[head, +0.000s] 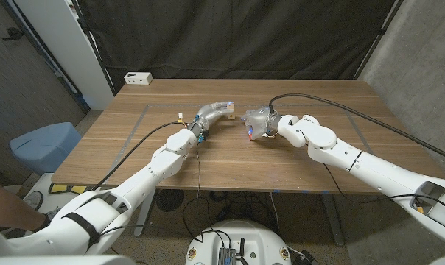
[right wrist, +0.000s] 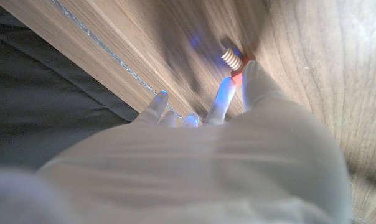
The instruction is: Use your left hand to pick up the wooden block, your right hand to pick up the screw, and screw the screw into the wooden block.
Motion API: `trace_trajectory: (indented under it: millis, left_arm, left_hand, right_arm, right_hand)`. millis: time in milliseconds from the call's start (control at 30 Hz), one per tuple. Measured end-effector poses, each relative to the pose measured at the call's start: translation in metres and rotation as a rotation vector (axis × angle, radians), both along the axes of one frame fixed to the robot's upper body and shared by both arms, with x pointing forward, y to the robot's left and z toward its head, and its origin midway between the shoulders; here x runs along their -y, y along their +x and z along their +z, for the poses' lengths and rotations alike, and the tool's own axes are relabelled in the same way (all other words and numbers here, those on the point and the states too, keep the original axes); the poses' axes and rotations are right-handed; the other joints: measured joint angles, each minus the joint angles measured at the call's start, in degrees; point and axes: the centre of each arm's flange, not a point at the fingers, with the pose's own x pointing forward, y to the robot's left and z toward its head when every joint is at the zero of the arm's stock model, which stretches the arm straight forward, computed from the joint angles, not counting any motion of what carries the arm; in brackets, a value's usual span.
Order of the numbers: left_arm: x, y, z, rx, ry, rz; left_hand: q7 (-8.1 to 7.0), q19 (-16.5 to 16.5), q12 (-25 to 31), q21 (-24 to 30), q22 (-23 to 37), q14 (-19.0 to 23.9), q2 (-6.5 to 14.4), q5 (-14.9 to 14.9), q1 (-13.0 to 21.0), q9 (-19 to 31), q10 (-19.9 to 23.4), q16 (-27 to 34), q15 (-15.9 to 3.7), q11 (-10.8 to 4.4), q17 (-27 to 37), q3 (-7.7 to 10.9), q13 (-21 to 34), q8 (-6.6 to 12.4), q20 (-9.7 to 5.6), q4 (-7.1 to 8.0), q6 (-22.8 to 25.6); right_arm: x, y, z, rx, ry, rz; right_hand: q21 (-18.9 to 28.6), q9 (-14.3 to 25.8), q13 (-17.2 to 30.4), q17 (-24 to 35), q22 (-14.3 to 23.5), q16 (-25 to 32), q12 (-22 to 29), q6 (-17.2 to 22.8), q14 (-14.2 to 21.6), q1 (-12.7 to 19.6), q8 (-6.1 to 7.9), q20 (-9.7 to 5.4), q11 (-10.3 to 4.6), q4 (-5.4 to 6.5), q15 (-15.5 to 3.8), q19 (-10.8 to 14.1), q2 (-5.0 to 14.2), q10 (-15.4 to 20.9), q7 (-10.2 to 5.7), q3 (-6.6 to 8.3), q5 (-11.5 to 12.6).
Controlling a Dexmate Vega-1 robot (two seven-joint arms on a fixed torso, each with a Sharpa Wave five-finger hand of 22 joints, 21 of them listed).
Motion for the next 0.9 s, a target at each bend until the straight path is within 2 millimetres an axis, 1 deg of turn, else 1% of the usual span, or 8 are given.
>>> trace_trajectory:
  millis: [200, 267, 400, 533, 600, 667, 733, 900]
  left_arm:
    - [0.001, -0.0019, -0.0005, 0.001, 0.001, -0.003]
    - [0.001, -0.0018, -0.0007, 0.0, 0.001, -0.002]
    - [0.0009, -0.0021, -0.0012, -0.001, 0.001, -0.002]
    - [0.0009, -0.0019, -0.0015, -0.002, 0.001, -0.003]
    - [0.0006, -0.0012, -0.0031, -0.006, 0.001, -0.002]
    - [0.0007, -0.0012, -0.0031, -0.007, 0.001, -0.003]
    - [0.0003, 0.0002, -0.0032, -0.01, 0.001, -0.002]
    - [0.0005, 0.0021, -0.0022, -0.011, 0.0, -0.003]
  left_hand:
    - [0.0, 0.0, 0.0, 0.0, 0.0, 0.0, 0.0, 0.0, 0.0, 0.0, 0.0, 0.0, 0.0, 0.0, 0.0, -0.05, 0.0, 0.0, 0.0, -0.04, 0.0]
    - [0.0, 0.0, 0.0, 0.0, 0.0, 0.0, 0.0, 0.0, 0.0, 0.0, 0.0, 0.0, 0.0, -0.01, 0.0, -0.05, 0.0, 0.0, 0.0, -0.04, 0.0]
    - [0.0, 0.0, 0.0, 0.0, 0.0, 0.0, 0.0, 0.0, 0.0, 0.0, 0.0, 0.0, 0.0, -0.01, 0.0, -0.11, 0.0, 0.0, 0.0, -0.1, 0.0]
    - [0.0, 0.0, 0.0, 0.0, 0.0, 0.0, 0.0, 0.0, 0.0, 0.0, 0.0, 0.0, 0.0, -0.01, 0.0, -0.12, 0.0, 0.0, 0.0, -0.11, 0.0]
    - [0.0, 0.0, 0.0, 0.0, 0.0, 0.0, 0.0, 0.0, 0.0, 0.0, 0.0, 0.0, 0.0, -0.01, 0.0, -0.15, 0.0, 0.0, 0.0, -0.14, 0.0]
    - [0.0, 0.0, 0.0, 0.0, 0.0, 0.0, 0.0, 0.0, 0.0, 0.0, 0.0, 0.0, 0.0, -0.02, 0.0, -0.13, 0.0, 0.0, 0.0, -0.12, 0.0]
    - [0.0, 0.0, 0.0, 0.0, 0.0, 0.0, 0.0, 0.0, 0.0, 0.0, -0.1, 0.0, 0.0, -0.05, 0.0, -0.05, 0.0, 0.0, 0.0, -0.05, 0.0]
    - [0.0, 0.0, -0.1, 0.0, 0.0, 0.0, 0.0, 0.0, 0.0, 0.0, 0.1, 0.0, 0.0, 0.12, 0.0, -0.01, 0.0, 0.0, 0.0, -0.02, 0.0]
  right_arm:
    - [0.0004, 0.0003, 0.0011, -0.008, 0.001, -0.01]
    - [-0.0001, 0.0001, 0.0022, -0.006, 0.002, -0.009]
    - [-0.0008, 0.0003, 0.0036, -0.015, -0.003, -0.017]
    - [-0.0022, 0.0001, 0.0049, -0.019, -0.008, -0.019]
    - [-0.0024, 0.0002, 0.0046, -0.027, -0.013, -0.023]
    - [-0.0025, 0.0002, 0.0046, -0.032, -0.016, -0.026]
    - [-0.0025, 0.0003, 0.0048, -0.038, -0.02, -0.03]
    - [-0.0026, -0.0001, 0.0045, -0.055, -0.025, -0.038]
  right_hand:
    - [-0.2, 0.6, 0.0, 0.0, 0.0, -0.3, -0.7, -2.9, -0.5, 0.2, 0.0, 0.0, 0.81, 0.23, -0.01, 0.0, -0.22, -0.9, -0.18, 0.23, 0.0]
    - [-0.5, 0.7, 0.0, 0.0, 0.0, -0.5, -0.9, -3.9, -0.6, 0.2, -0.11, 0.17, 0.6, 0.24, -0.08, -0.2, -0.22, -1.5, -0.18, 0.23, 0.0]
    - [-0.5, 0.7, 0.0, 0.0, 0.0, -0.8, -1.1, -5.7, -1.5, 0.2, -0.33, 0.54, 1.04, 0.23, -0.01, -0.5, -0.21, -2.3, -0.23, 0.23, 0.0]
    - [-0.5, 0.7, 0.0, 0.0, 0.0, -0.9, -1.3, -7.9, -1.9, -0.2, -1.23, 1.07, 1.22, 0.24, 0.21, -1.1, -0.62, -3.5, -0.68, 0.23, 0.0]
    - [-0.5, 0.6, 0.0, 0.0, 0.0, -1.3, -1.6, -9.1, -2.5, -0.5, -1.84, 1.36, 1.12, 0.36, 0.01, -1.4, -0.91, -4.2, -0.6, 0.36, 0.0]
    - [-0.5, 0.0, 0.0, 0.0, 0.0, -1.5, -1.6, -10.2, -3.0, -0.6, -2.52, 1.82, 1.54, 0.46, 0.52, -1.8, -1.01, -5.1, -0.72, 0.45, 0.0]
    - [-0.5, -0.5, 0.0, 0.0, 0.1, -1.6, -1.6, -11.4, -3.5, -0.7, -3.17, 2.09, 1.63, 0.47, 0.99, -2.1, -1.14, -5.8, -0.87, 0.47, 0.0]
    - [-0.5, -1.1, 0.0, 0.0, 0.2, -1.6, -1.6, -12.2, -4.1, -1.2, -3.64, 2.54, 1.62, 0.48, 1.01, -2.5, -1.58, -6.4, -0.9, 0.47, 0.0]
